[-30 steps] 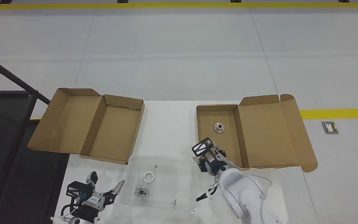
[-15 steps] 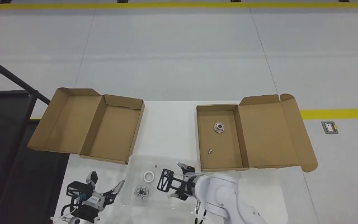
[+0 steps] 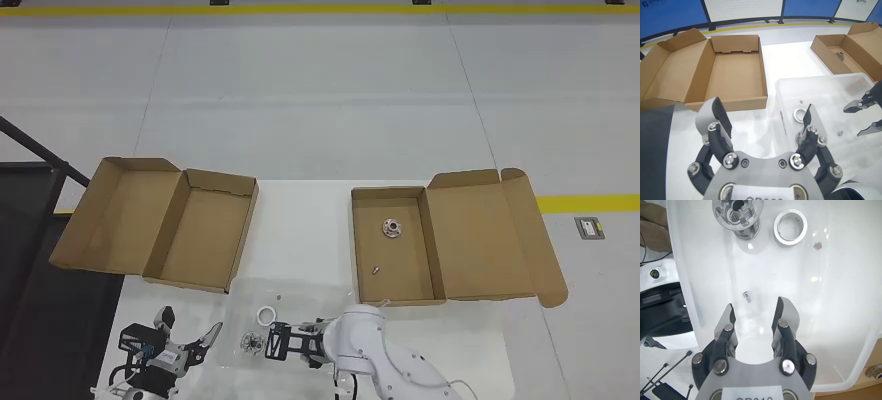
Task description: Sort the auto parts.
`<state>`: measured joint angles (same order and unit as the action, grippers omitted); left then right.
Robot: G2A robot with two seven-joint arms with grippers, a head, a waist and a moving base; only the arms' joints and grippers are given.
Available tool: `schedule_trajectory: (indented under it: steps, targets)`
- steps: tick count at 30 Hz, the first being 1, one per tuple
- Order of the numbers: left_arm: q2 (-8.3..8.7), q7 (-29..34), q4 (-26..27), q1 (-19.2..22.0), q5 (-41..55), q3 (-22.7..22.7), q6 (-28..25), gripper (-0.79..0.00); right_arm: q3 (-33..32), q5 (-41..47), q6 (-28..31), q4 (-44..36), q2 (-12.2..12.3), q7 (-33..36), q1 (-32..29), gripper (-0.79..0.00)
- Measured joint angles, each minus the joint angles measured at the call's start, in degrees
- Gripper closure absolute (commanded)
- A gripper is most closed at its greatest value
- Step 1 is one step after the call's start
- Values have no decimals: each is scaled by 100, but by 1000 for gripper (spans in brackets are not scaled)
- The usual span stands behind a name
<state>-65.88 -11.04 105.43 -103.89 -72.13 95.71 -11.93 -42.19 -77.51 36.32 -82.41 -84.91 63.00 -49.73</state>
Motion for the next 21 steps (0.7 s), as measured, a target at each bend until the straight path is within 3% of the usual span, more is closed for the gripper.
schedule_trajectory:
  steps: [21]
  targets:
    - [0, 0, 0, 0, 0, 0, 0, -785, 252, 493, -426, 391, -133, 864, 305, -323]
